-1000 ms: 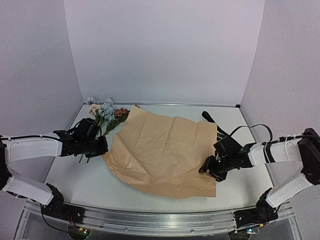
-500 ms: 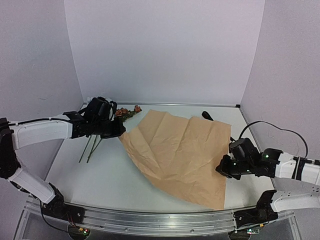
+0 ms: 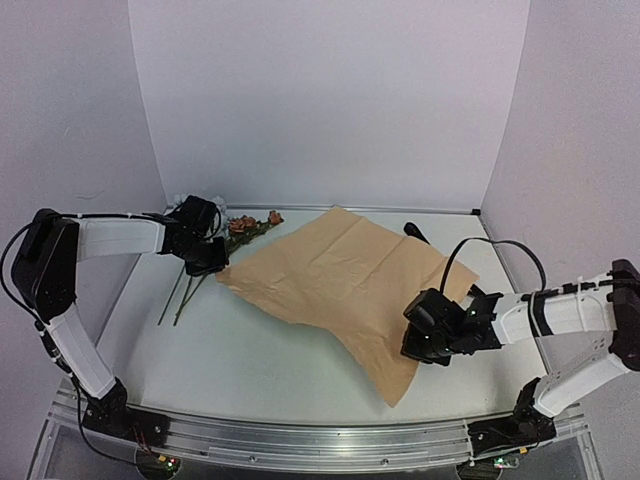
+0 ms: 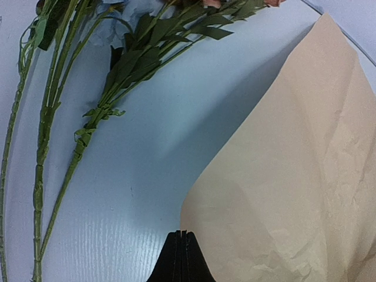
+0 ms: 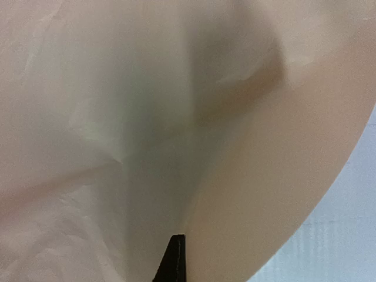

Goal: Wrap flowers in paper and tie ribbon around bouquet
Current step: Adjust the flattened wrapping paper at the center of the board.

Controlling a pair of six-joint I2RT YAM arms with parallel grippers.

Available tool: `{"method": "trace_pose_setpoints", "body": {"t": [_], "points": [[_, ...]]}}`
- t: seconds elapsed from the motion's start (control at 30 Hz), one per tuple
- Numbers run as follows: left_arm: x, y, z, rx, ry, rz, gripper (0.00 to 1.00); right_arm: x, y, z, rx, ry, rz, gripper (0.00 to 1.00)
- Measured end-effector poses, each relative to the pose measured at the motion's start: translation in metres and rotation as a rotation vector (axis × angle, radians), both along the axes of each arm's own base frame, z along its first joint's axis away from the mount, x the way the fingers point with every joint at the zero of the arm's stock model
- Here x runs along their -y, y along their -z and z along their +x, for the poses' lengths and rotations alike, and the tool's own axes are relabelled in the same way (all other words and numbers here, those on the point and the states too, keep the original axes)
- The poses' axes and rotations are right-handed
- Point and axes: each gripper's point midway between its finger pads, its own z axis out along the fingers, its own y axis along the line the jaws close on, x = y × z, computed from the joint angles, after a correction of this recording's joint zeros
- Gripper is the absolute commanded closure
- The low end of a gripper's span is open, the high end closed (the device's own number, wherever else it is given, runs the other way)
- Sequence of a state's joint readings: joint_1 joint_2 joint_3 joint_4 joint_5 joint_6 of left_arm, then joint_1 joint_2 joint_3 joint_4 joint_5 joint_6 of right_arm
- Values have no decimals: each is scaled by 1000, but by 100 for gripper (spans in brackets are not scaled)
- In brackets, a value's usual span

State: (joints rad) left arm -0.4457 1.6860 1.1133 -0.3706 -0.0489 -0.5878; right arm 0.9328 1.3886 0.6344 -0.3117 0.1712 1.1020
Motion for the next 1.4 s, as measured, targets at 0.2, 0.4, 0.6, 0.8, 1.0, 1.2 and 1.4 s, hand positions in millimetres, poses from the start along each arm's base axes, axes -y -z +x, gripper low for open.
{"method": "trace_pose_setpoints", "body": {"t": [0.2, 0.4, 0.6, 0.8, 1.0, 1.2, 1.4], "points": [[-16, 16, 8, -50, -33, -23, 100, -29, -3, 10, -3, 9, 82, 83], [-13, 22, 14, -71, -19, -45, 100, -39, 1, 2, -39, -16, 112, 57], [-10, 21, 23, -71, -11, -62, 96, -44, -5, -8, -34, -67, 111, 24], [-13, 22, 24, -80, -13, -69, 58, -31, -24, -16, 4, -100, 94, 2], [-22, 17, 18, -91, -27, -42, 17, -9, -42, -22, 41, -141, 23, 2], [-56, -11, 25, -25, -99, -8, 1, 0, -57, -22, 67, -204, -50, 2], [-102, -12, 37, -16, -164, 43, 0, -7, -86, -3, 92, -289, -99, 2]]}}
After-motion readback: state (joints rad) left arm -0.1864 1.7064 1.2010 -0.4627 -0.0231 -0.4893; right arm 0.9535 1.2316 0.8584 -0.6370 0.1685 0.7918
